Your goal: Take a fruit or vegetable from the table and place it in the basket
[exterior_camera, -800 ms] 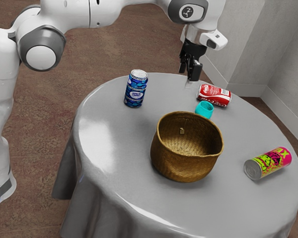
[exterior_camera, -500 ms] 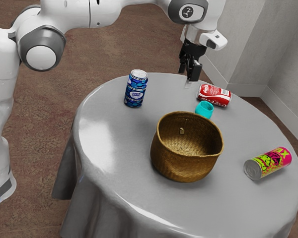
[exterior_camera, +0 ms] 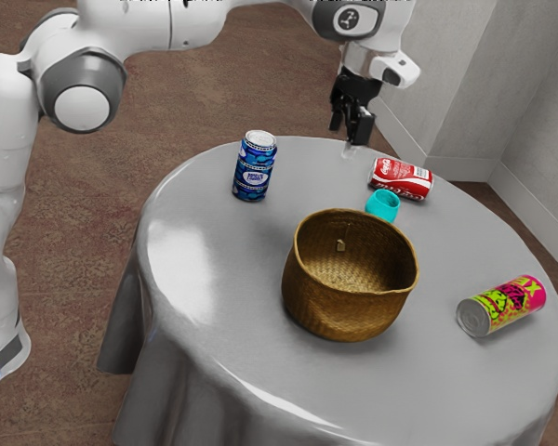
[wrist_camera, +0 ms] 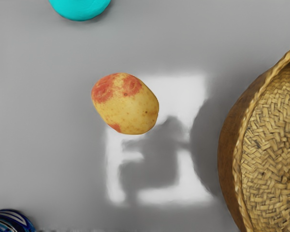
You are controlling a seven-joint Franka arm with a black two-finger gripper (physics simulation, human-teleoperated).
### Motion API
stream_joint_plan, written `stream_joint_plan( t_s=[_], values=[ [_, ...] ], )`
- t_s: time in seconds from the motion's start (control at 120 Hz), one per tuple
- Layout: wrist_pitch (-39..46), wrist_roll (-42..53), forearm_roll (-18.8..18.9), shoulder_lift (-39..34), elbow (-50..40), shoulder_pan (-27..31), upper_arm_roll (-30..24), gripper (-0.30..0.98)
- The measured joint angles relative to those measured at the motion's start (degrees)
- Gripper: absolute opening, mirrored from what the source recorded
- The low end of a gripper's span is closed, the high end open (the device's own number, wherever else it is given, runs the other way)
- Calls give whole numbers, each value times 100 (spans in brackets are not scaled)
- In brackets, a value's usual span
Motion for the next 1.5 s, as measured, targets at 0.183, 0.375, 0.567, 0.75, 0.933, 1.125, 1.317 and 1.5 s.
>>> stream_joint_plan(
  t_s=[0.183, 0.375, 0.567, 0.75, 0.933, 1.125, 1.317, 1.5],
  values=[
    [185, 31, -275, 1071, 740, 183, -10, 69],
    [380, 98, -527, 1414, 981, 896, -660, 69],
    [506, 153, -564, 1521, 921, 1066, -806, 69],
    [610, 194, -569, 1684, 897, 1084, -811, 69],
    [700, 236, -562, 1738, 755, 1147, -815, 69],
    [803, 273, -561, 1752, 553, 1155, -819, 69],
    [891, 301, -562, 1773, 419, 1155, -820, 69],
    [883, 321, -573, 1780, 358, 1142, -817, 69]
  ],
)
